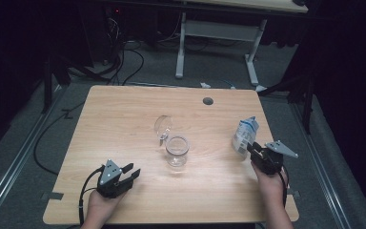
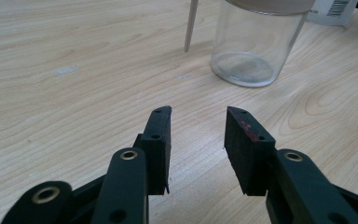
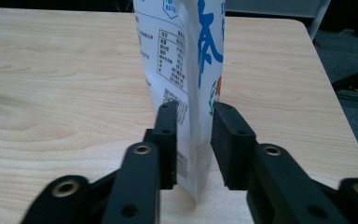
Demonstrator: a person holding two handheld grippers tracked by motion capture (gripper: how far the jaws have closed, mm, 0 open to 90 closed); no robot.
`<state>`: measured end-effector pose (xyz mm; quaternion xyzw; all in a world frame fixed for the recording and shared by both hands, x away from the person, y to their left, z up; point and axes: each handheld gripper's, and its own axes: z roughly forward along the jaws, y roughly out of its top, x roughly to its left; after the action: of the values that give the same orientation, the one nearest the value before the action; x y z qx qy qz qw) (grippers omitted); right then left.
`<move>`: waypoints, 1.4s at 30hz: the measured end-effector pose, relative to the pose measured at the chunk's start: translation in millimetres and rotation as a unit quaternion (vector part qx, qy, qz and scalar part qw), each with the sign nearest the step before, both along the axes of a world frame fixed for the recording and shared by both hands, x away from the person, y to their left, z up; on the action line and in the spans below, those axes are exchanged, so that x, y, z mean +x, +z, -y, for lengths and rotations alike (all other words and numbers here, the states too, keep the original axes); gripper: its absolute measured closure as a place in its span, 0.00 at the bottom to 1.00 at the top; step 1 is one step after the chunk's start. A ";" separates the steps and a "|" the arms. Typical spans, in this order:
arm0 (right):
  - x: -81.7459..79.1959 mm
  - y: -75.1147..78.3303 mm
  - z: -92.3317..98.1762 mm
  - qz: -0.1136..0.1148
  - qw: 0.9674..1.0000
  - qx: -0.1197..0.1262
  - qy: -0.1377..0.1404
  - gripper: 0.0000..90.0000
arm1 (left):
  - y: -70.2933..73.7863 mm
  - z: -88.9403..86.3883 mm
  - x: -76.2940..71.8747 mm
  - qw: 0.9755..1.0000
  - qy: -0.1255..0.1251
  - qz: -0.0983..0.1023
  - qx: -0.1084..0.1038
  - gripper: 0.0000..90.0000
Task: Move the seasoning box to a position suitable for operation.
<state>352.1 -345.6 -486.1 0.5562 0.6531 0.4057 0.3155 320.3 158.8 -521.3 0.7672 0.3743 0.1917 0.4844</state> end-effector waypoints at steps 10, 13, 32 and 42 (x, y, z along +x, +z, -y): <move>11.0 1.7 -0.7 -0.004 1.000 -0.003 0.008 0.67 | -0.3 -1.0 0.1 1.000 -0.002 0.001 0.000 0.68; 12.6 1.5 -0.5 0.002 1.000 -0.004 0.007 0.69 | -0.5 -0.7 0.0 1.000 -0.003 0.002 0.001 0.68; 14.8 -1.0 -1.6 0.020 1.000 -0.006 0.017 0.84 | -1.9 0.8 -0.1 1.000 -0.005 0.001 0.004 0.67; 14.9 -3.3 -3.0 0.027 0.999 -0.011 0.020 0.87 | -2.6 1.3 -0.3 1.000 -0.007 0.000 0.005 0.67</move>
<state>367.0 -342.6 -489.4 0.5285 0.6599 0.4196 0.3304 320.0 157.5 -523.9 0.7722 0.3682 0.1906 0.4815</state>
